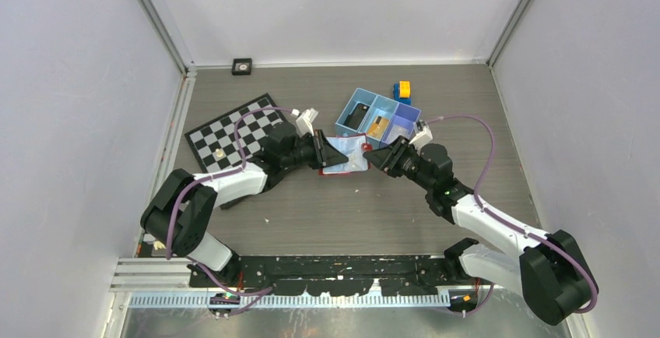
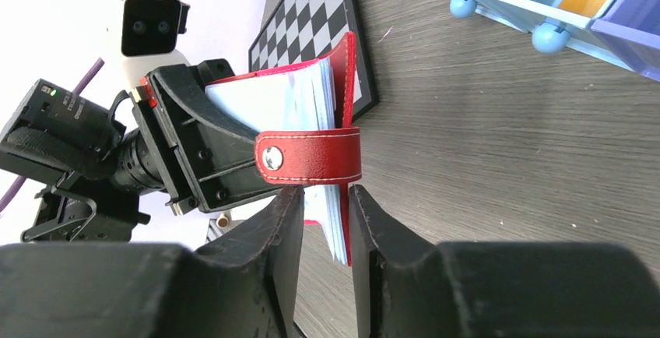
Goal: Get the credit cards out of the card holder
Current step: Remove the credit card from the card holder.
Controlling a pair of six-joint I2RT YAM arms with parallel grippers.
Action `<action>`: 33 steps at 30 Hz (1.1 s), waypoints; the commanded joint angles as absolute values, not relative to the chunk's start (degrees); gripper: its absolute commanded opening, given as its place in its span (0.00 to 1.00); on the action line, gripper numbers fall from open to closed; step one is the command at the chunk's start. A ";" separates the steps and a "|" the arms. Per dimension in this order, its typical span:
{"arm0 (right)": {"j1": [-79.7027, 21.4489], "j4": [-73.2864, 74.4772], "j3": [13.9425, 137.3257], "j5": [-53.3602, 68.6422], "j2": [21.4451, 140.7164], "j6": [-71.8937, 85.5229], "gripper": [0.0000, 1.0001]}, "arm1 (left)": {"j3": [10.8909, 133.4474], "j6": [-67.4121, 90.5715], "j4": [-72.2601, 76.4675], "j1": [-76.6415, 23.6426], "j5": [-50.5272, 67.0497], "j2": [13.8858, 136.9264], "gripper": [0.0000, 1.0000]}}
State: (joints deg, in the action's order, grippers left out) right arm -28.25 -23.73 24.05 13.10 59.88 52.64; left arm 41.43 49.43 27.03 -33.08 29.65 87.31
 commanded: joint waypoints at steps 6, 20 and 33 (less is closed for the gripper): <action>-28.14 -27.11 25.14 13.39 59.46 52.82 0.19 | 40.61 49.82 29.80 -32.43 29.98 87.08 0.09; -28.13 -24.63 28.51 15.91 66.33 51.87 0.22 | 41.17 52.03 34.96 -32.60 35.28 88.98 0.09; -28.21 -26.04 28.63 17.45 67.79 52.46 0.22 | 41.22 51.68 34.21 -32.87 35.11 88.07 0.09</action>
State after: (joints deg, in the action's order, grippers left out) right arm -27.83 -22.65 26.15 15.09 67.75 52.40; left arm 40.32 51.03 29.74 -32.16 32.67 89.19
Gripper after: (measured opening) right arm 0.248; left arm 0.168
